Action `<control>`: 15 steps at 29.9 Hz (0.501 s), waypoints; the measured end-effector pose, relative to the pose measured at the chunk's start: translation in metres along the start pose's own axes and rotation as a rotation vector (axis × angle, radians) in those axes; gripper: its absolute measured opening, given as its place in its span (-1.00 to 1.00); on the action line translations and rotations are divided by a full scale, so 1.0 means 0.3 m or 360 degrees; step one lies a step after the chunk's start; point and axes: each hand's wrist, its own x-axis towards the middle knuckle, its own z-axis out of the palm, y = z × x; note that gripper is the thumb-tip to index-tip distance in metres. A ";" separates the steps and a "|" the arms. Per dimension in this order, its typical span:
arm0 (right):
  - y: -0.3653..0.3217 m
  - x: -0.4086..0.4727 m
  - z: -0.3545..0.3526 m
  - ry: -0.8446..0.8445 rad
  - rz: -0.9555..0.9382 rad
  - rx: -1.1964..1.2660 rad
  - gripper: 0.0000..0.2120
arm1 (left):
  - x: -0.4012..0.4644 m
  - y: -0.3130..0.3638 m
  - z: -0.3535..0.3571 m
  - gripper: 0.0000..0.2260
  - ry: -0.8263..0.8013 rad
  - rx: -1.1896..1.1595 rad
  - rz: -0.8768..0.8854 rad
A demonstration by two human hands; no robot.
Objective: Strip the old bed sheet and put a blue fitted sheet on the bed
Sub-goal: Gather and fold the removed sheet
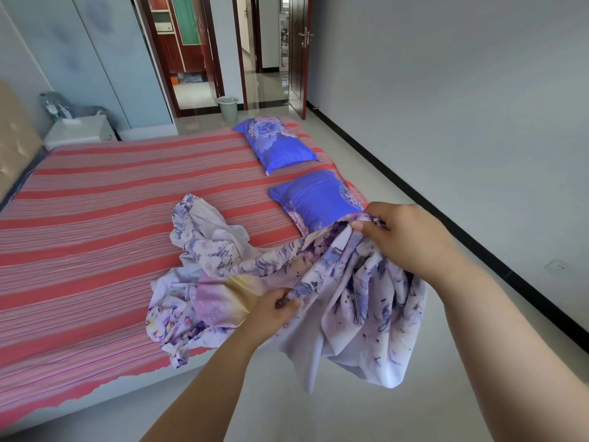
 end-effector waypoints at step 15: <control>-0.016 -0.029 -0.061 0.0059 0.0059 0.0107 -0.65 | 0.139 -0.104 0.030 -0.79 0.0663 0.0940 -0.0203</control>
